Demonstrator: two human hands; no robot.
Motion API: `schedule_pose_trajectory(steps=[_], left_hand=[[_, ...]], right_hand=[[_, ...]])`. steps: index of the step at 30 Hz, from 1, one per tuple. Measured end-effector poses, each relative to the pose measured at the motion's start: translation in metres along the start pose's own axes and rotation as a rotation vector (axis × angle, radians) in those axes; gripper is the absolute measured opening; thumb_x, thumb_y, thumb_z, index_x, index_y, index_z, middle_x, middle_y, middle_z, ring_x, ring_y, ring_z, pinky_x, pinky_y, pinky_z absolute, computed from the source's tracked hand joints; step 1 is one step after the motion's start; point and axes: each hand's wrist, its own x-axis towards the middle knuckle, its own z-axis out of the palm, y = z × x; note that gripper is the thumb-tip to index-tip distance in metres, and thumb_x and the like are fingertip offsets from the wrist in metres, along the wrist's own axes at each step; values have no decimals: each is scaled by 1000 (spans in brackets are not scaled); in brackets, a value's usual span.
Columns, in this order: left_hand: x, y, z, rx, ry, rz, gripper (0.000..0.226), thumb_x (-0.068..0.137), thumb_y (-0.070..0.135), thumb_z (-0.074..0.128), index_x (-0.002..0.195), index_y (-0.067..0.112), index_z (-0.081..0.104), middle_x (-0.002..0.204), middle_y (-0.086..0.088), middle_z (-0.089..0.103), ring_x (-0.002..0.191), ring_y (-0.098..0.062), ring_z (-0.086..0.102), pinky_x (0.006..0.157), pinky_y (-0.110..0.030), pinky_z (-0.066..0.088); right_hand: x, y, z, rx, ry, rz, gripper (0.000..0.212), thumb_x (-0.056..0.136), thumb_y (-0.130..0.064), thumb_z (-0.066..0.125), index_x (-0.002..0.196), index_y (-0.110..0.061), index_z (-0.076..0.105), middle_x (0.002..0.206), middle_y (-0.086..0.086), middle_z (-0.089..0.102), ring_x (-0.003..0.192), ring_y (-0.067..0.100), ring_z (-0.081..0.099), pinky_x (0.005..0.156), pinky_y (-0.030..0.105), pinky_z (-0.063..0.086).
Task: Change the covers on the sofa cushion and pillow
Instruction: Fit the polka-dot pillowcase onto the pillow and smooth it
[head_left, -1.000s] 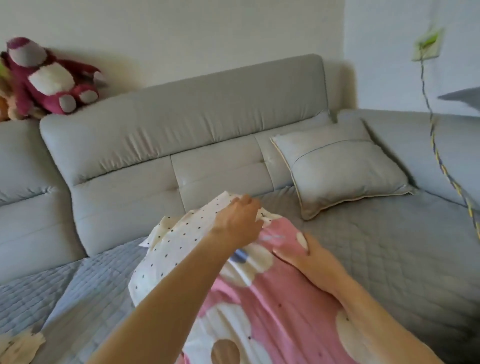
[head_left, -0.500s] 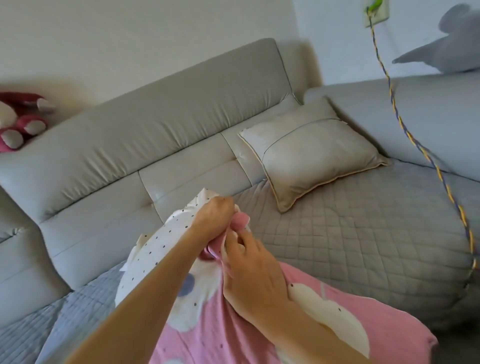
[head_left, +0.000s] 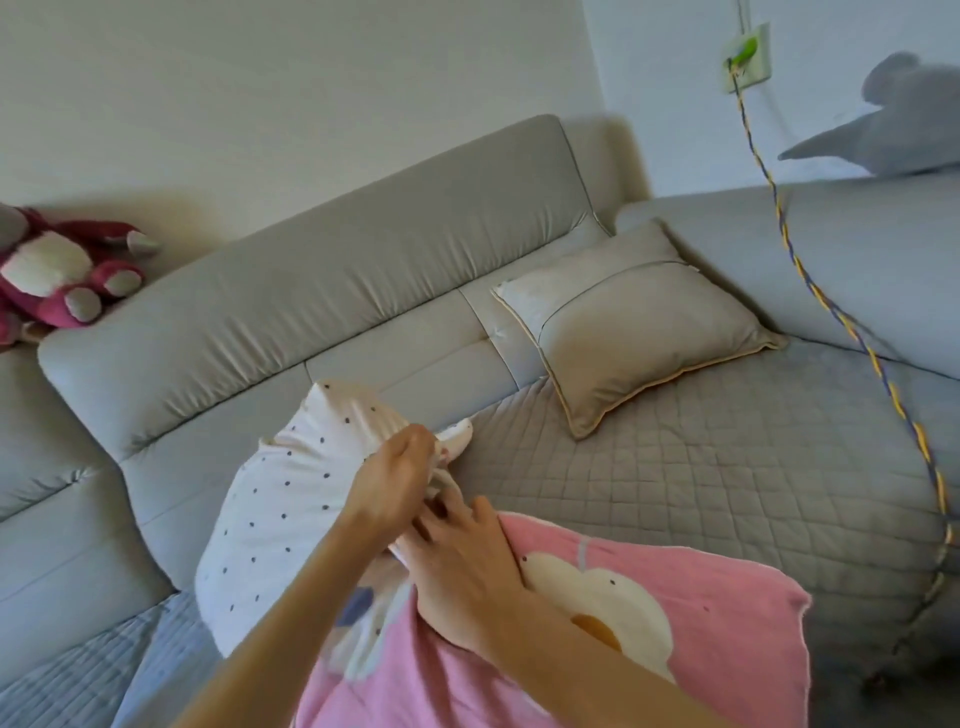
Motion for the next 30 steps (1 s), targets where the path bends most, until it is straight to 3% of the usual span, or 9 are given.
schedule_pose_trajectory(steps=[4, 7, 9, 12, 16, 20, 25, 27, 30], left_hand=[[25, -28, -16, 497, 21, -6, 40, 85, 66, 52, 96, 29, 51, 81, 1, 67, 79, -23, 64, 73, -36, 50], [27, -40, -33, 681, 127, 82, 32, 95, 52, 46, 122, 36, 52, 100, -2, 69, 94, -27, 64, 80, -34, 46], [26, -36, -42, 823, 148, 132, 31, 97, 51, 40, 124, 45, 54, 108, 2, 69, 100, -26, 63, 82, -34, 46], [28, -18, -44, 1044, 107, 224, 28, 96, 46, 38, 120, 44, 53, 97, 4, 65, 90, -25, 62, 73, -33, 44], [41, -5, -40, 1284, 114, 382, 29, 98, 45, 41, 126, 38, 44, 103, 6, 63, 88, -22, 65, 61, -31, 36], [59, 5, -49, 1523, -3, 377, 25, 98, 32, 44, 111, 35, 65, 102, 9, 61, 92, -19, 64, 62, -30, 35], [46, 24, -67, 1017, -167, 272, 36, 100, 52, 43, 111, 32, 71, 107, 5, 70, 104, -18, 61, 71, -30, 38], [31, 31, -61, 700, -270, 289, 35, 98, 47, 50, 94, 21, 73, 86, 5, 69, 85, -13, 62, 71, -27, 40], [-3, 34, -33, 323, -466, 240, 47, 96, 41, 58, 77, -2, 60, 61, -1, 43, 59, -10, 44, 60, -26, 35]], right_hand=[[-9, 22, -33, 299, -163, 306, 51, 86, -57, 46, 132, -35, 45, 135, -6, 43, 115, 25, 51, 87, 39, 44], [-5, 50, -52, 576, -360, 652, 88, 70, -87, 45, 135, -28, 42, 130, 2, 50, 119, 25, 51, 97, 38, 44], [-4, 54, -54, 787, -429, 762, 101, 68, -83, 60, 145, -23, 32, 135, 3, 55, 121, 25, 54, 98, 35, 42], [5, 37, -47, 801, -485, 619, 63, 76, -44, 69, 134, -33, 46, 118, -6, 63, 108, 20, 59, 97, 35, 46], [5, 19, -40, 669, -421, 507, 66, 76, -35, 55, 139, -40, 38, 119, -3, 65, 108, 25, 60, 91, 41, 49], [-6, -1, -41, 581, -315, 342, 60, 85, -29, 50, 140, -41, 28, 116, 0, 65, 107, 31, 60, 88, 43, 49], [-8, -20, -40, 520, -183, 164, 65, 89, -21, 51, 145, -38, 22, 124, -1, 61, 102, 37, 62, 79, 42, 49], [-3, -32, -38, 498, -149, 121, 61, 90, -18, 51, 144, -32, 26, 127, -2, 58, 102, 34, 61, 72, 40, 44], [2, -25, -27, 347, -88, 168, 44, 92, -17, 49, 136, -22, 46, 128, 6, 58, 112, 33, 59, 78, 40, 47]])
